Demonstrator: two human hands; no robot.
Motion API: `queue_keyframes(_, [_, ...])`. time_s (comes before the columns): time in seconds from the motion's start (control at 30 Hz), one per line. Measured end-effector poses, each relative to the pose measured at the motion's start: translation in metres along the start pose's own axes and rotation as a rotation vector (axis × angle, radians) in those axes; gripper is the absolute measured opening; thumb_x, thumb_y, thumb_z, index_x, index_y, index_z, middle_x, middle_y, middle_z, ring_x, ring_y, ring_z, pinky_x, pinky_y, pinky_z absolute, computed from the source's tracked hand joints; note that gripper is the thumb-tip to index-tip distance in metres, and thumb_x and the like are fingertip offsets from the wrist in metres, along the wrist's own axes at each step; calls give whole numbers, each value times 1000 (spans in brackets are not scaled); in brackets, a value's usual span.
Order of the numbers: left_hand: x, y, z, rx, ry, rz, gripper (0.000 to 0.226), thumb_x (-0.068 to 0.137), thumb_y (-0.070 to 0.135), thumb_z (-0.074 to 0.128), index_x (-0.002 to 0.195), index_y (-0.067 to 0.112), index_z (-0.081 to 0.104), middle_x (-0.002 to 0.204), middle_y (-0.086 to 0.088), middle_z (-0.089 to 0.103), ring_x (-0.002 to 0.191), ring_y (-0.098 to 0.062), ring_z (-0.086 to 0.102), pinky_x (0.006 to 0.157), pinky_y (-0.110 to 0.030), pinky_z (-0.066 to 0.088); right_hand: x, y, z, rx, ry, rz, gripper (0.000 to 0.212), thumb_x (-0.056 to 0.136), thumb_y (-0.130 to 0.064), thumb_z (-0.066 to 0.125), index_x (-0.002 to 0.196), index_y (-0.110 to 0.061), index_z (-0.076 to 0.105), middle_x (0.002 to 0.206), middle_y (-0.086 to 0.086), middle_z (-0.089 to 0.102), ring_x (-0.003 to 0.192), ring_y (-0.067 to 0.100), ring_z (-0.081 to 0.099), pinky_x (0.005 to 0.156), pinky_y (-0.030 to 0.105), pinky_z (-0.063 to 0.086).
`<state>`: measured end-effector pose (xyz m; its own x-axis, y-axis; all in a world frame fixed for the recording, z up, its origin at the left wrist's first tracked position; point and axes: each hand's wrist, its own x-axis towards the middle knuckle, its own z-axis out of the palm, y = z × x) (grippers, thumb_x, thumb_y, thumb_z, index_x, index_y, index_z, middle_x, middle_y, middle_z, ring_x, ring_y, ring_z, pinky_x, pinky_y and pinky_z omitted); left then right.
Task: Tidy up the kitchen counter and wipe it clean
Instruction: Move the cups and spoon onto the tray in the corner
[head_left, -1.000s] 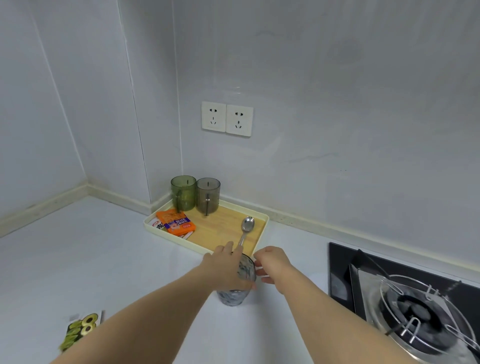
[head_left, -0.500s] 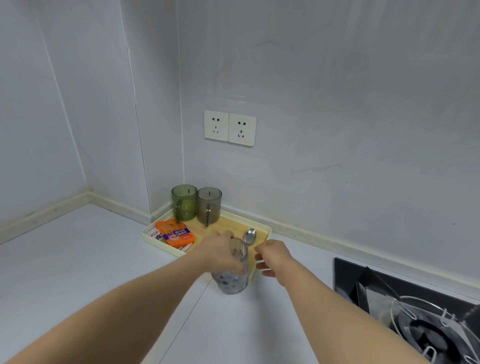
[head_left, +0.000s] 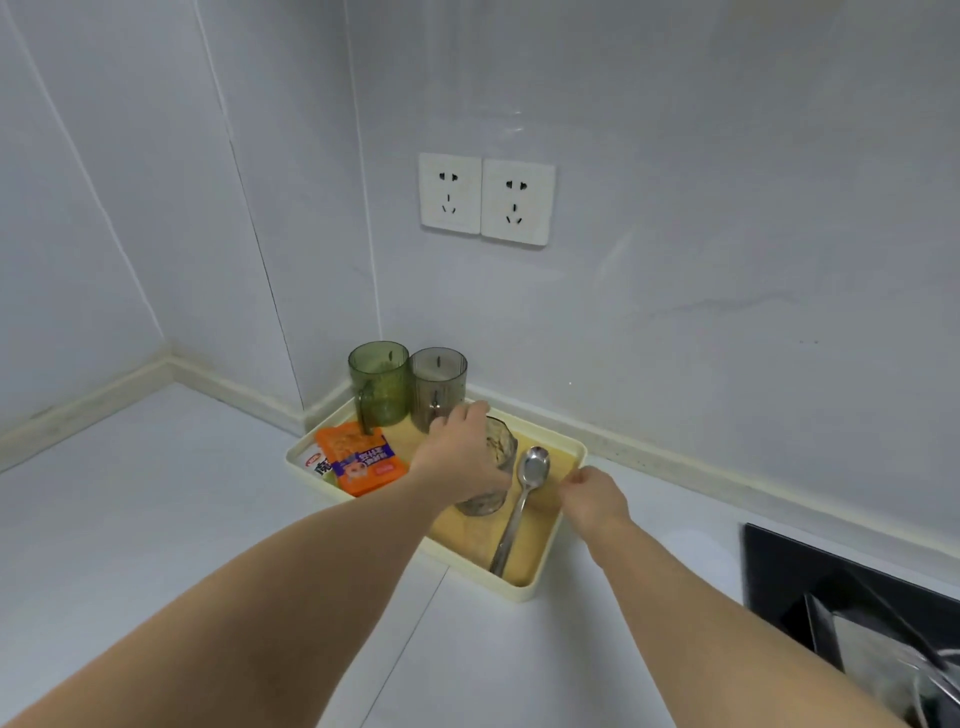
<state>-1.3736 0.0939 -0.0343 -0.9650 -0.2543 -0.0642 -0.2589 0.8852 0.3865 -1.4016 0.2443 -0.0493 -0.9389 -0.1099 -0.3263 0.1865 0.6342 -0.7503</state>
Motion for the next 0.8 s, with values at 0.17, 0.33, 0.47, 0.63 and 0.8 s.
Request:
queue_keyframes(0.17, [35,1,13,-86,48,37,83,79,37,68,144,17,20,146,-2,26,134,-29,27,108,-43,35,27,-6,6,-82,10,16,31,96,-15,40,122,-4,52,125,15,55,115,31,52,90,31,42])
queue_keyframes(0.33, [58,5,30,-92,108,67,73,82,37,64,141,17,24,151,-2,13,139,-29,18,109,-43,32,41,-4,14,-191,-23,4,34,97,-18,38,128,-6,48,127,14,54,116,30,52,91,31,44])
queue_keyframes(0.47, [72,8,36,-26,112,78,68,86,34,60,141,18,24,154,-2,6,140,-29,12,109,-43,30,44,3,14,-313,-34,-31,39,94,-7,36,131,-9,48,131,13,53,120,29,51,95,31,43])
queue_keyframes(0.63, [80,9,40,52,108,79,64,88,40,56,140,18,28,153,-4,13,139,-32,14,108,-44,32,50,5,10,-283,-32,-32,41,92,-3,35,128,-11,51,130,12,53,117,28,52,87,28,43])
queue_keyframes(0.8, [69,10,33,174,99,84,67,88,44,54,142,17,25,156,-6,4,145,-33,-2,116,-48,15,44,2,11,-205,-46,-28,33,92,-10,41,123,-11,51,126,11,55,114,27,52,91,32,45])
